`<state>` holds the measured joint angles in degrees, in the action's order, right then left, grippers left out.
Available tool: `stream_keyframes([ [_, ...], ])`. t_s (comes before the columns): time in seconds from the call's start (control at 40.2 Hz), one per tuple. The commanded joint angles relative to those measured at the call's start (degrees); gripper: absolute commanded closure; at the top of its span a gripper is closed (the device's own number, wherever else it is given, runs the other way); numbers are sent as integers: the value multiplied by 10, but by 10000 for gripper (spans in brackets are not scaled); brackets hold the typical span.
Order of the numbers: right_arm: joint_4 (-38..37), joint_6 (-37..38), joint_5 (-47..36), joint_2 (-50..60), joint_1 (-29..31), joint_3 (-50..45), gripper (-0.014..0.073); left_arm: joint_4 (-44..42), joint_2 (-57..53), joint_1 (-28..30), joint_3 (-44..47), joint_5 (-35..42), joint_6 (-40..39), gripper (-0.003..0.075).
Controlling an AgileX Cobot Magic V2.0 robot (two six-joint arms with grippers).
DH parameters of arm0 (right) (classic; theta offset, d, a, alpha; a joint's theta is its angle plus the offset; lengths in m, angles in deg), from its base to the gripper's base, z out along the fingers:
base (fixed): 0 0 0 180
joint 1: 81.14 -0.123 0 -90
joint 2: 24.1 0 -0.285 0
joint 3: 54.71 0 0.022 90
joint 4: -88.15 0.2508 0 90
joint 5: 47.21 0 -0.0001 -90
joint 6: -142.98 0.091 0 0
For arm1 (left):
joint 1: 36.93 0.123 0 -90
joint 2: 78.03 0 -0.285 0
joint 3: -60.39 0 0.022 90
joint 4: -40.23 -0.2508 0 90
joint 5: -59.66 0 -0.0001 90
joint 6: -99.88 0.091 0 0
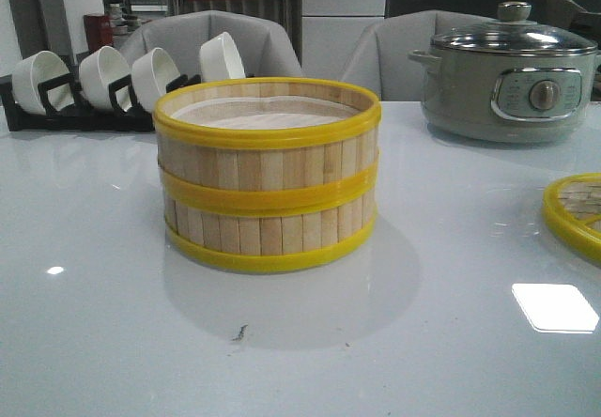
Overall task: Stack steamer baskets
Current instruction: 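Lower the right gripper and grasp the lid's center hub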
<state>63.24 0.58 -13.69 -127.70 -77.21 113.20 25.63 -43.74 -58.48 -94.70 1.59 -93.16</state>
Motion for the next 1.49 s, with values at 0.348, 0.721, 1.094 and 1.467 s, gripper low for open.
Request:
stream_keyframes([
  [0.348,-1,-11,-19,-3,8,24,207,-4,6,0,-14,46,-5,635],
  [0.721,-1,-10,-47,-15,9,24,207,-4,6,0,-14,46,-5,636],
  [1.094,5,-12,-46,-15,7,24,207,-4,6,0,-14,46,-5,635],
  [1.467,18,-12,-39,-18,7,24,207,-4,6,0,-14,46,-5,636],
])
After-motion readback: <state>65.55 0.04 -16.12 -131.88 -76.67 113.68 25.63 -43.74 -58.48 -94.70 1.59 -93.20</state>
